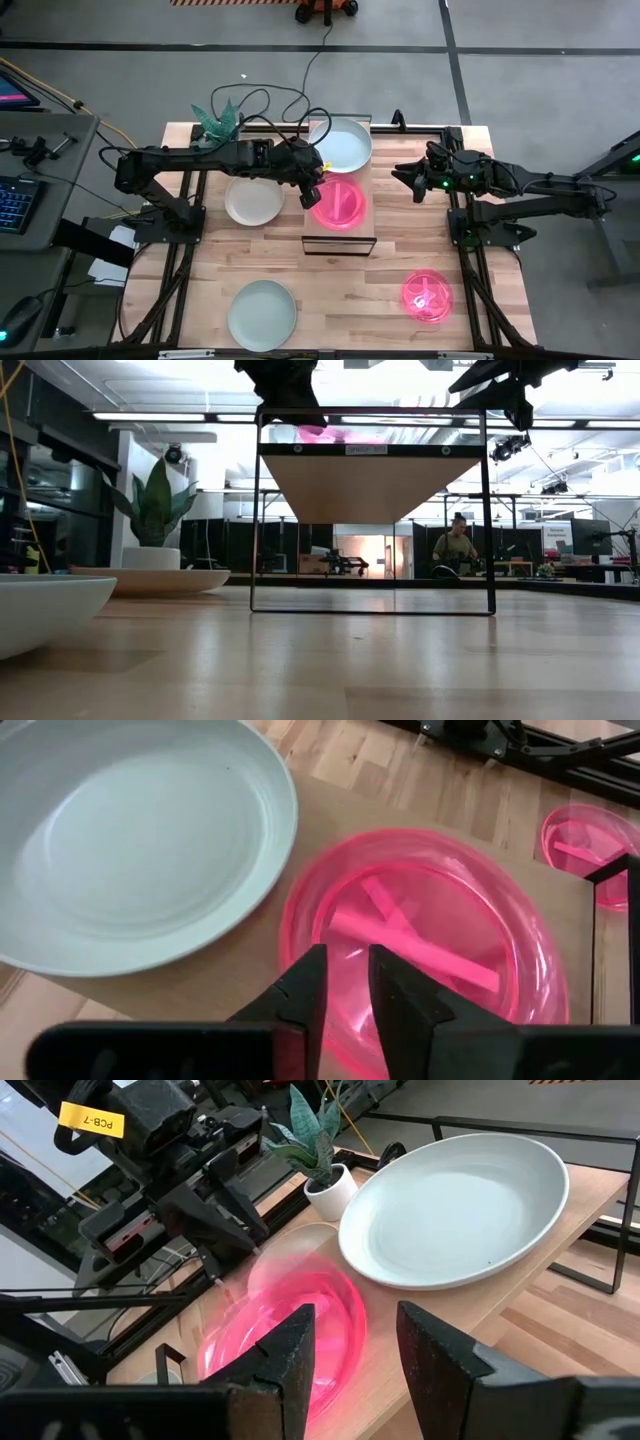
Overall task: Place and stack plates onto a shelf
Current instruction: Stack the top pink plate on top of the pink plate on the shelf, then stack the off white plate on top of the white plate on the shelf
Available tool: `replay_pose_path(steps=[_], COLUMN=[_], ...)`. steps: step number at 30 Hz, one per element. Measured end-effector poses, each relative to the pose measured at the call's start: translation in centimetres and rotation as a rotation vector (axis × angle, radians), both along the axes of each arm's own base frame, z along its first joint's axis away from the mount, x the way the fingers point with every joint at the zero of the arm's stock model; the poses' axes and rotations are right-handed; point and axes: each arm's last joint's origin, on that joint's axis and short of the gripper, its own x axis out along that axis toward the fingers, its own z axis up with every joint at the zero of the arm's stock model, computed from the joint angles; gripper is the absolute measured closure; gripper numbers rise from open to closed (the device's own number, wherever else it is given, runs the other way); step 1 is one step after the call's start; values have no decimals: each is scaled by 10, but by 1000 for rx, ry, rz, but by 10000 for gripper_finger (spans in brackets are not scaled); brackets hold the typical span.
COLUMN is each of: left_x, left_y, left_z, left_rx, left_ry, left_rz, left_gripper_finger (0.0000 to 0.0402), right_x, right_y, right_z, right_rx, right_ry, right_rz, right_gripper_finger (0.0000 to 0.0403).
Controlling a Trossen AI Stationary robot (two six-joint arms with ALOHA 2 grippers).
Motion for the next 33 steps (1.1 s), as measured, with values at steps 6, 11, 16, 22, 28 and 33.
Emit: replay_pose_path(steps=[6, 11, 16, 22, 28, 33], left_x=[0, -5, -27, -67, -113, -143], left_y=[0, 7, 18, 11, -9, -31], left_z=[0, 4, 31, 47, 8, -36], left_rx=[0, 10, -42, -8, -74, -111], left_ry=[-1, -4, -112, -385, -503, -329], left_rz=[1, 8, -18, -34, -44, -120], left_gripper_finger=[307, 296, 295, 295, 295, 295], right_x=[0, 0, 0, 2, 8, 16], right_y=[0, 0, 0, 0, -1, -2], right_z=[0, 0, 0, -1, -5, -10], right_rx=[0, 21, 62, 63, 65, 68], right_ry=[0, -7, -22, -18, 14, 52], right_rz=[0, -7, -21, -22, -23, -24], right_gripper_finger=[277, 277, 277, 277, 277, 277])
